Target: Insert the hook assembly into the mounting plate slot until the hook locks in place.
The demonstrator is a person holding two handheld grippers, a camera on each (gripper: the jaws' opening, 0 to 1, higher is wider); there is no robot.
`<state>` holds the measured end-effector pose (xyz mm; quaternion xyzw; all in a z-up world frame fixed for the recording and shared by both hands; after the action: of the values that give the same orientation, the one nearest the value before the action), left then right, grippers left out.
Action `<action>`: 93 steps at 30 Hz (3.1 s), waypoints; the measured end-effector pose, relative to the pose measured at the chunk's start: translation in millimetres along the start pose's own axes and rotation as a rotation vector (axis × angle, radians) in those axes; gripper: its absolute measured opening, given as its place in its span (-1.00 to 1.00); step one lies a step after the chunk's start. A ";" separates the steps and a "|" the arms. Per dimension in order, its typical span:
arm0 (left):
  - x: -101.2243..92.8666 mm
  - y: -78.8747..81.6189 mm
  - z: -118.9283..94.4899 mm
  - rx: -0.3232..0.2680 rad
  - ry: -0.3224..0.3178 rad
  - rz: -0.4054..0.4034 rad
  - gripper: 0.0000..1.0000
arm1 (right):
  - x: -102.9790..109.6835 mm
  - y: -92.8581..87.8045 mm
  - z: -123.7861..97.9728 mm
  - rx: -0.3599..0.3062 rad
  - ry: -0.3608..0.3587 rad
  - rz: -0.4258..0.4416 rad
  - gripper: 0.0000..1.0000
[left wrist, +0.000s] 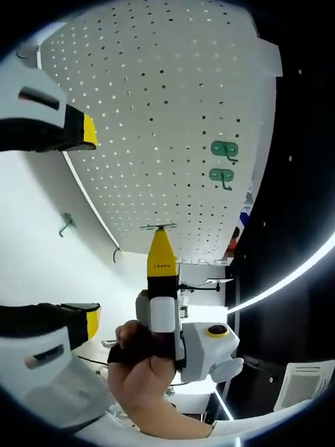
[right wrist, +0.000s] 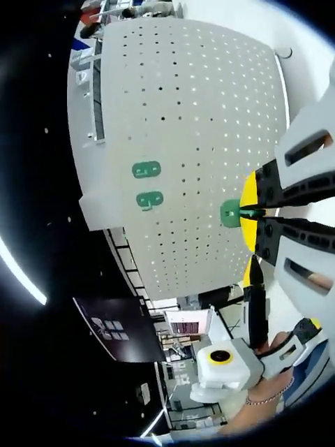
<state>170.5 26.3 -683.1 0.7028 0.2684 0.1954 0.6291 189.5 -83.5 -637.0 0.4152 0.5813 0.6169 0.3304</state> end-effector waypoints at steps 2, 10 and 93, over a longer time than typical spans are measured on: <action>0.5 0.0 -0.1 0.000 0.002 0.002 0.84 | -0.8 0.6 -0.1 -0.003 0.000 0.002 -0.99; 0.4 -1.1 -1.7 0.002 0.004 0.000 0.82 | -6.8 6.7 5.5 -0.014 -0.014 0.004 -0.99; -16.9 -67.3 -46.7 0.124 0.045 -0.069 0.69 | -90.6 99.0 76.3 -0.214 -0.157 -0.126 -0.98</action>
<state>119.9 56.5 -742.4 0.7262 0.3184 0.1723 0.5845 305.0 -140.8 -552.1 0.3876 0.5095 0.6189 0.4552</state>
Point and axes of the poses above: the point that each gripper's makers call its tool centre point, and the gripper's own axes: z roughly forward along the fingers, x roughly to its left, y roughly out of its top, the point moved 5 cm from there along -z, roughly backward along the fingers, and after that the axes turned 4 degrees about -x, right-handed, at the moved point
